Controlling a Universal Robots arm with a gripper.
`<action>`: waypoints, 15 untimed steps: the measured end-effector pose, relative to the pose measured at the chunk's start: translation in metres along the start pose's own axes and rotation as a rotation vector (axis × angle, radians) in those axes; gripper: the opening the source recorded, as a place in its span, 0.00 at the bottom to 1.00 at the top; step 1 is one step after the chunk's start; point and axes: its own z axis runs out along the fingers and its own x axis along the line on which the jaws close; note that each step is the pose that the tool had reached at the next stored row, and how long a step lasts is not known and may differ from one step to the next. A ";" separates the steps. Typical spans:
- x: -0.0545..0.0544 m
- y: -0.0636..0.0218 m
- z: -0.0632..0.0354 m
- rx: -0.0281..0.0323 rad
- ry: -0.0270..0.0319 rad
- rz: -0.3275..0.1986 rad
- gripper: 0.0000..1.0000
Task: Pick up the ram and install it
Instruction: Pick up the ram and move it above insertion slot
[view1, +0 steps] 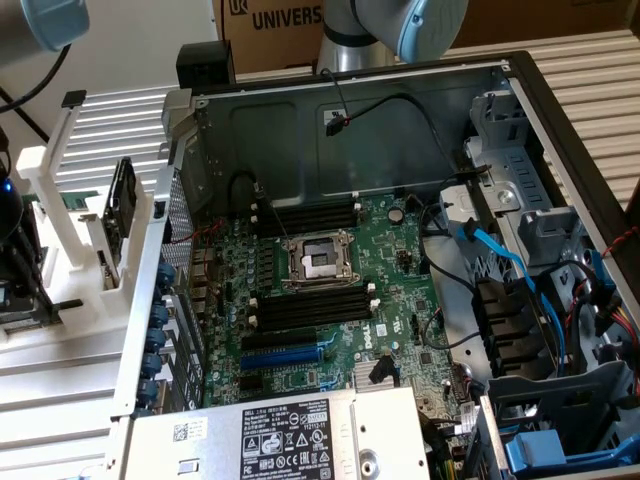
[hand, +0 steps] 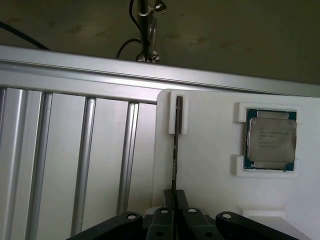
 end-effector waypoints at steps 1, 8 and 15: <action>0.000 0.0000 0.0000 0.0000 0.0000 0.000 0.13; 0.001 0.0003 -0.0003 -0.0001 0.0001 0.000 0.13; 0.002 0.0004 -0.0009 0.0001 -0.0001 0.000 0.13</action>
